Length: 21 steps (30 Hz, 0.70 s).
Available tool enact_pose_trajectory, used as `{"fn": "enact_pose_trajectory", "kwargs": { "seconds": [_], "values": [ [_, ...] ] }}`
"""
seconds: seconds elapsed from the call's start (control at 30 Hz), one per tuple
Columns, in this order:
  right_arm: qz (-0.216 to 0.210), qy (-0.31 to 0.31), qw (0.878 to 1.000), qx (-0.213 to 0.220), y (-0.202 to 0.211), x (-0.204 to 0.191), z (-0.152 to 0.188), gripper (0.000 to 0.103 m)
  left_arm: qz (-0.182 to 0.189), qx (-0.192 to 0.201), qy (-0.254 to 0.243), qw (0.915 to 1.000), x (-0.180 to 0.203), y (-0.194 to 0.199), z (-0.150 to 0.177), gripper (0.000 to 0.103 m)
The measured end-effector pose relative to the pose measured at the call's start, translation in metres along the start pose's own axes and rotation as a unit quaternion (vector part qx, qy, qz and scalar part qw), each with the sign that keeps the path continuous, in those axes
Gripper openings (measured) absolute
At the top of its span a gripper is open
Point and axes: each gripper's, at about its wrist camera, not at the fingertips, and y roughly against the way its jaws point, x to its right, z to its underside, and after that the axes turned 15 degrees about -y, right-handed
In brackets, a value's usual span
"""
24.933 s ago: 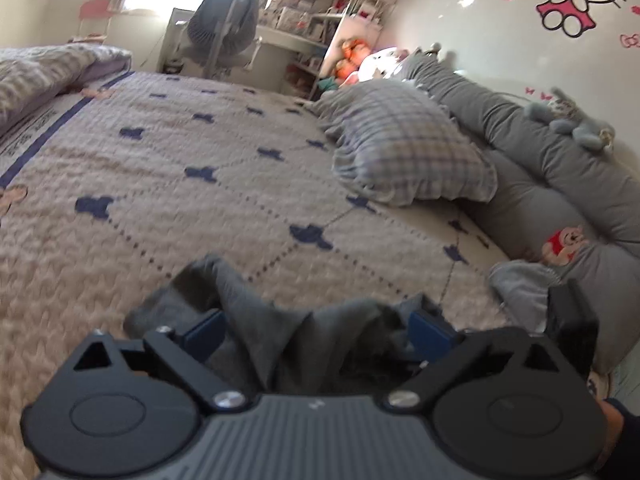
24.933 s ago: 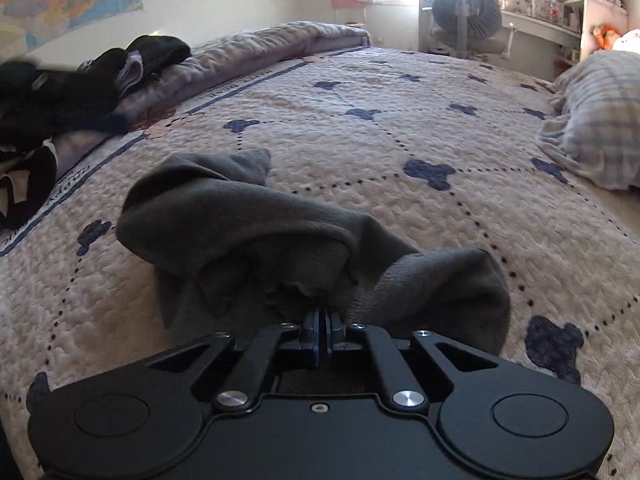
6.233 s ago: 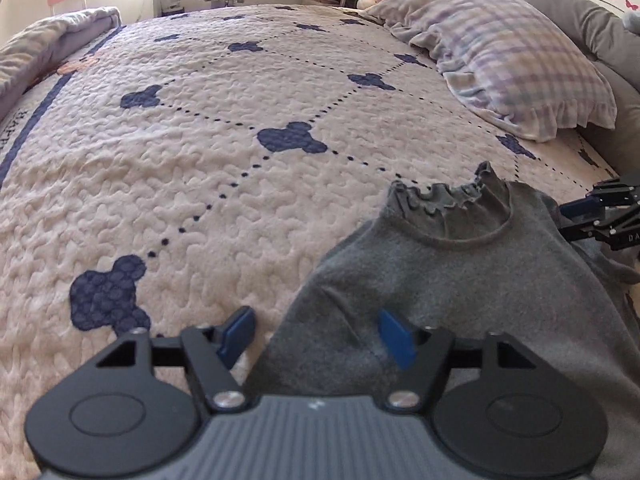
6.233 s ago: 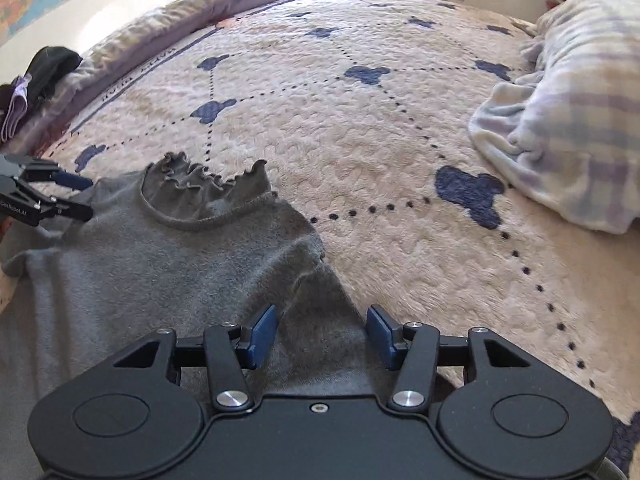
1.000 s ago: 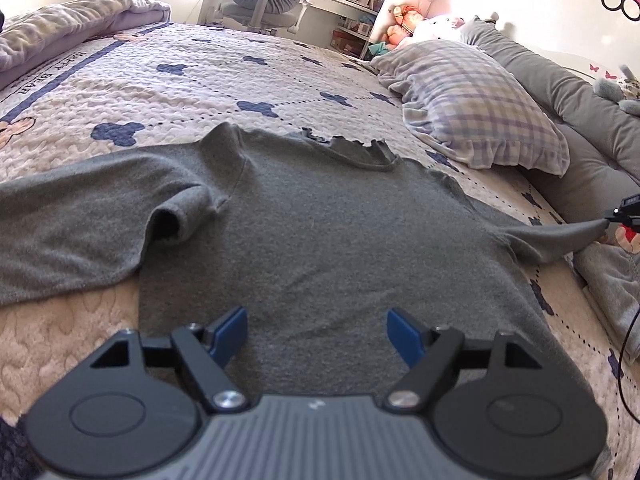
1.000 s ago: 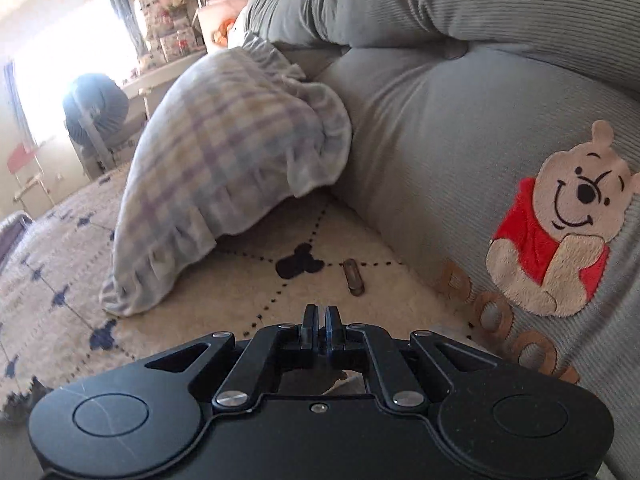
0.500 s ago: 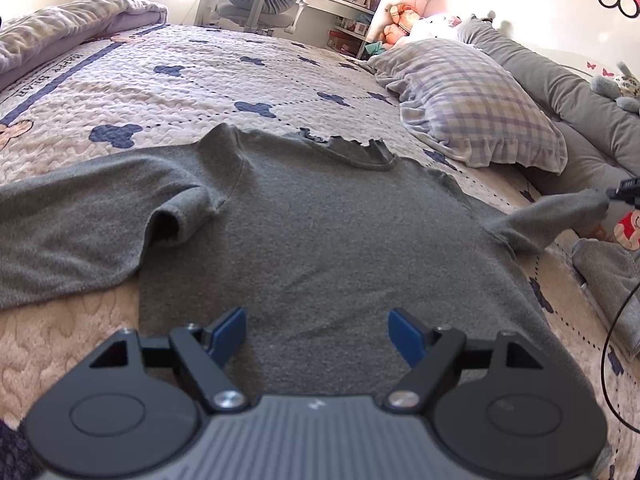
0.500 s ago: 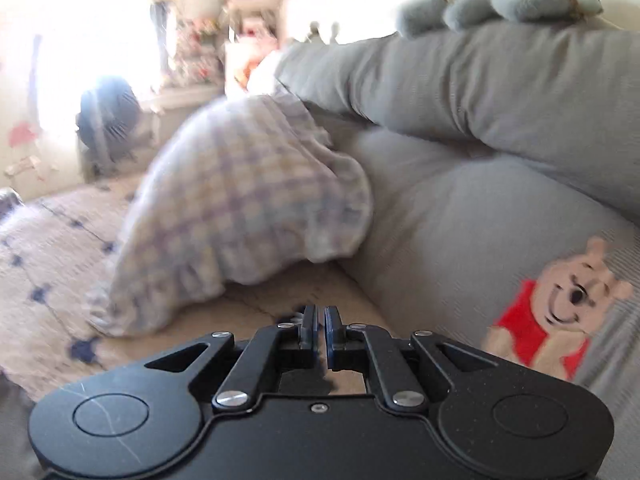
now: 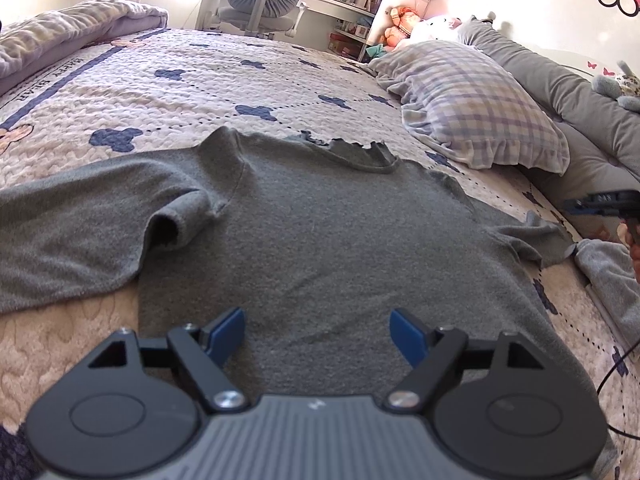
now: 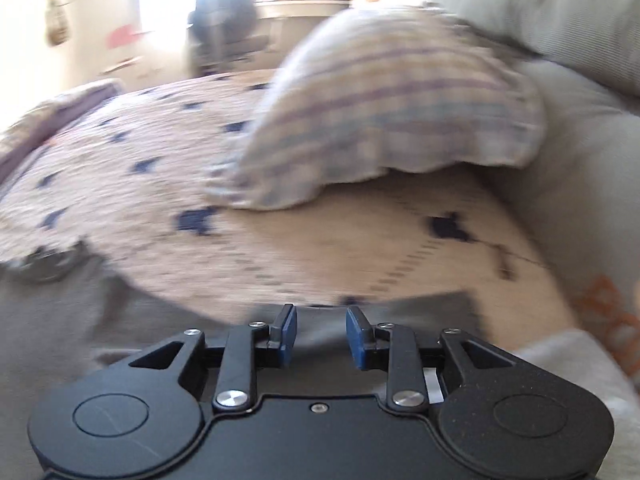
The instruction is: Fold clothes
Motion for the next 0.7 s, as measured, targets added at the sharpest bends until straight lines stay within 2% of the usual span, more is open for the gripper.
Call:
{"fn": "enact_pose_trajectory", "kwargs": {
  "seconds": [0.07, 0.2, 0.3, 0.37, 0.47, 0.53, 0.6, 0.63, 0.67, 0.7],
  "values": [
    [-0.025, 0.039, 0.999, -0.015, -0.012, -0.043, -0.001, 0.038, 0.002, 0.001, 0.003, 1.0, -0.001, 0.001, 0.0, 0.081],
    [-0.081, 0.095, 0.991, -0.046, -0.041, -0.12, -0.004, 0.044, 0.008, 0.004, 0.015, 0.9998, -0.006, 0.003, 0.002, 0.081],
    [-0.11, 0.098, 0.987, -0.07, -0.068, -0.163, -0.007, 0.045, 0.012, 0.007, 0.014, 0.9998, -0.007, 0.004, 0.001, 0.081],
    [-0.104, 0.112, 0.985, -0.083, -0.091, -0.184, -0.008, 0.048, 0.01, 0.009, 0.008, 0.9999, -0.007, 0.006, 0.001, 0.081],
    [-0.069, 0.156, 0.979, -0.112, -0.124, -0.204, -0.003, 0.053, 0.007, 0.008, 0.0, 0.9999, -0.009, 0.007, 0.003, 0.081],
    [-0.077, 0.157, 0.976, -0.129, -0.132, -0.204, 0.0, 0.054, 0.014, 0.007, 0.003, 0.9999, -0.009, 0.008, 0.002, 0.081],
    [-0.088, 0.161, 0.974, -0.135, -0.131, -0.203, -0.001, 0.043, 0.024, 0.009, 0.006, 0.9997, -0.009, 0.009, 0.001, 0.081],
    [-0.098, 0.169, 0.971, -0.137, -0.129, -0.203, -0.001, 0.02, 0.024, 0.01, 0.005, 0.9997, -0.008, 0.009, 0.001, 0.081],
    [-0.104, 0.179, 0.969, -0.137, -0.127, -0.204, -0.001, 0.005, 0.022, 0.011, 0.004, 0.9997, -0.007, 0.01, 0.0, 0.082],
    [-0.1, 0.197, 0.967, -0.129, -0.124, -0.209, 0.0, 0.005, 0.019, 0.013, 0.003, 0.9997, -0.007, 0.01, -0.001, 0.082]
  ]
}}
